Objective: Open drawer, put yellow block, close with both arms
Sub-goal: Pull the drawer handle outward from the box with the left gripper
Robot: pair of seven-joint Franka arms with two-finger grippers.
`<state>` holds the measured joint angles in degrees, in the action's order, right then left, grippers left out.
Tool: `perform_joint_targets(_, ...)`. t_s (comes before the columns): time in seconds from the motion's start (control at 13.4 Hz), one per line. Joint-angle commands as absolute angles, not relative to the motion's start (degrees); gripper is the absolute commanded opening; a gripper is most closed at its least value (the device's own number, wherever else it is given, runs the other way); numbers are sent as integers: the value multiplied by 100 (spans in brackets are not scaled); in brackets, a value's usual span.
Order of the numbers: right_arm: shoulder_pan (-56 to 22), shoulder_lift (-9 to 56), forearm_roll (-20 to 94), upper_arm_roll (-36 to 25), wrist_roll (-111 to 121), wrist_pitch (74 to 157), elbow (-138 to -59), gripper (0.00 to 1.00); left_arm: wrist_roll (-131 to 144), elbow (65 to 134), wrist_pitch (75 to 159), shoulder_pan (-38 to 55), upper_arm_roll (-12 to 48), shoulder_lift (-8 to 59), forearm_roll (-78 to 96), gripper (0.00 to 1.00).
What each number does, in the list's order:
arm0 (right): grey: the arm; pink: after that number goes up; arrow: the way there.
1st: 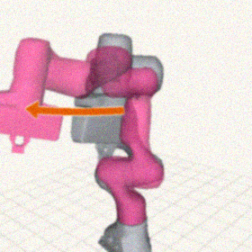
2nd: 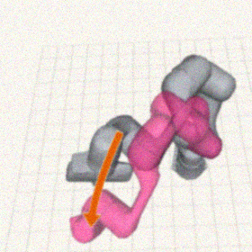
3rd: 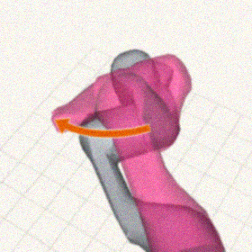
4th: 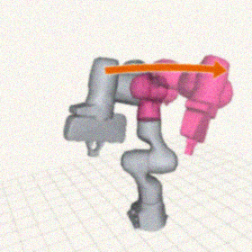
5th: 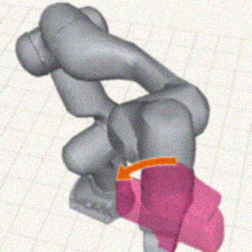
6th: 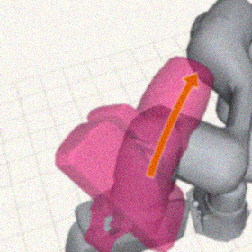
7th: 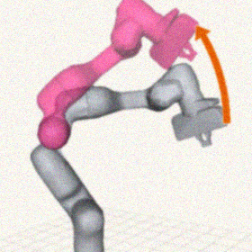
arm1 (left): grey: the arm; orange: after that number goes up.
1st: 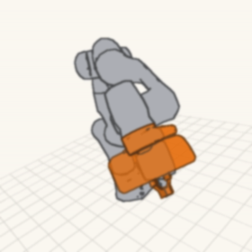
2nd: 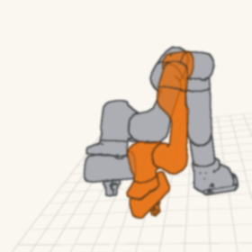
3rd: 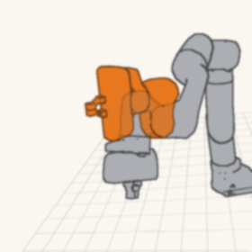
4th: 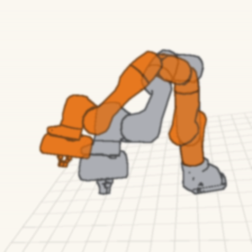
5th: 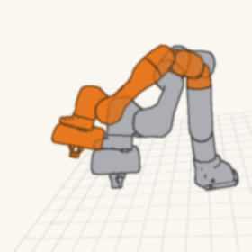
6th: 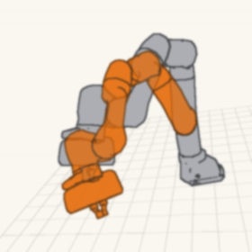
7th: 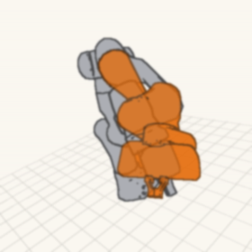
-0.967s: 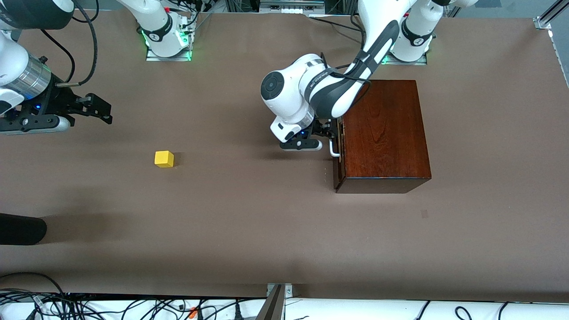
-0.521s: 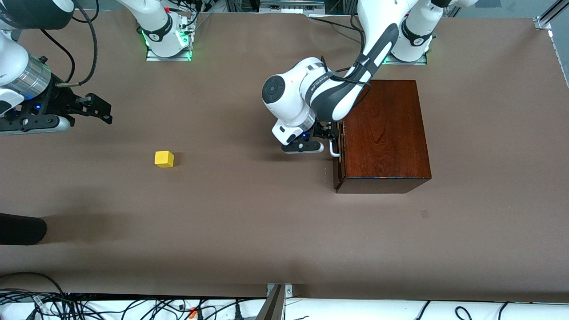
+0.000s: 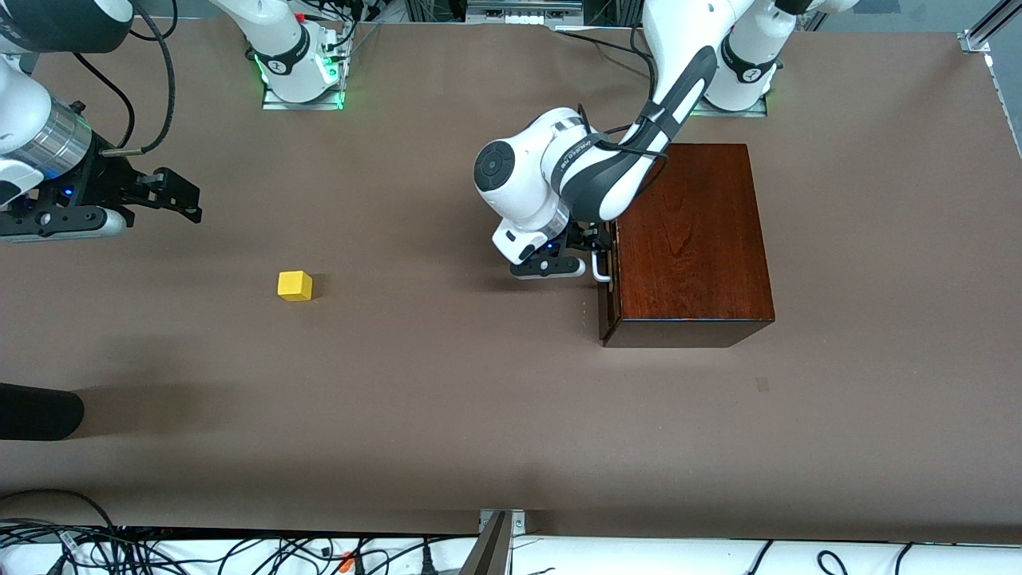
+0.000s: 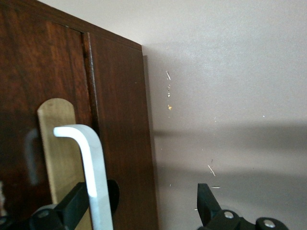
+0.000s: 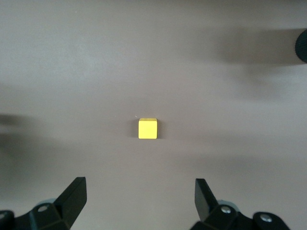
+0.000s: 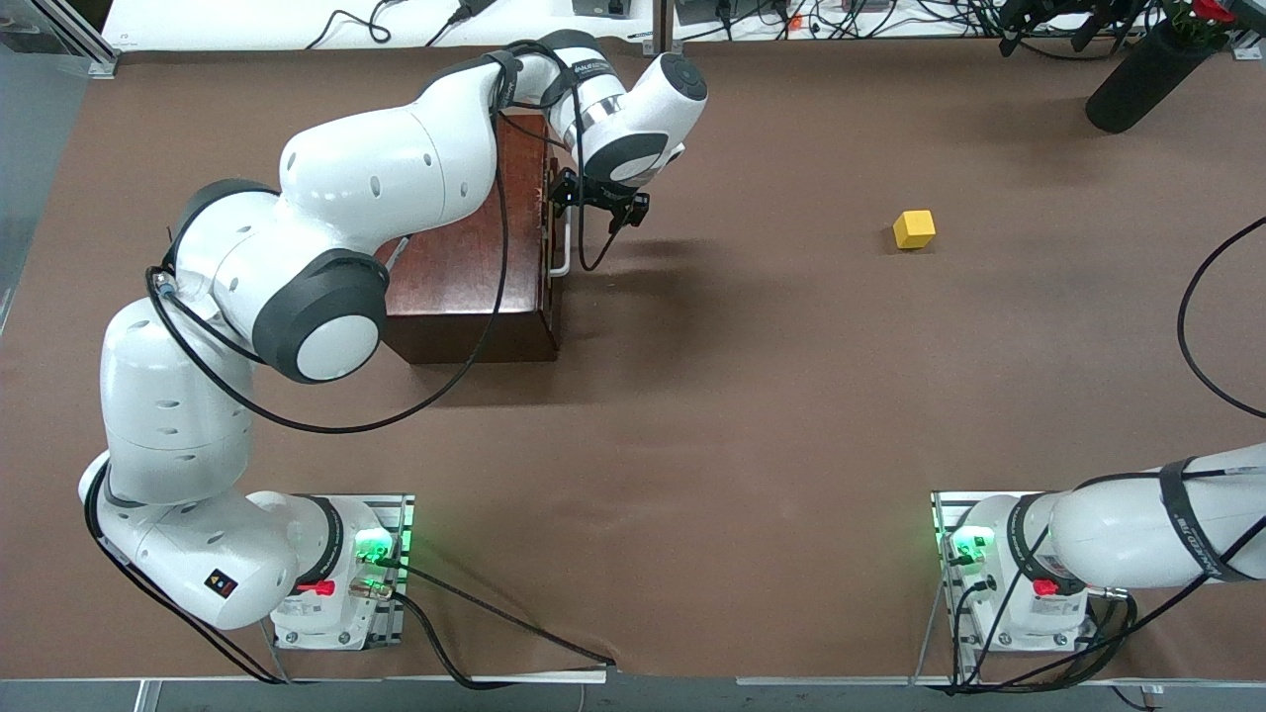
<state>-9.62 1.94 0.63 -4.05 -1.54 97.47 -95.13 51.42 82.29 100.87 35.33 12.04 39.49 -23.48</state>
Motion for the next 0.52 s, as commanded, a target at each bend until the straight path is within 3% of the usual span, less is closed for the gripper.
perform_joint_targets(0.0,-958,202,88,-404,-193,9668,-9448,100,5291,8244,10353,3454,1222,3973,-2164,100)
perform_joint_targets(0.45,-958,202,79,-404,-193,9668,-9448,100,5291,8147,10783,3454,1222,3938,-1241,100)
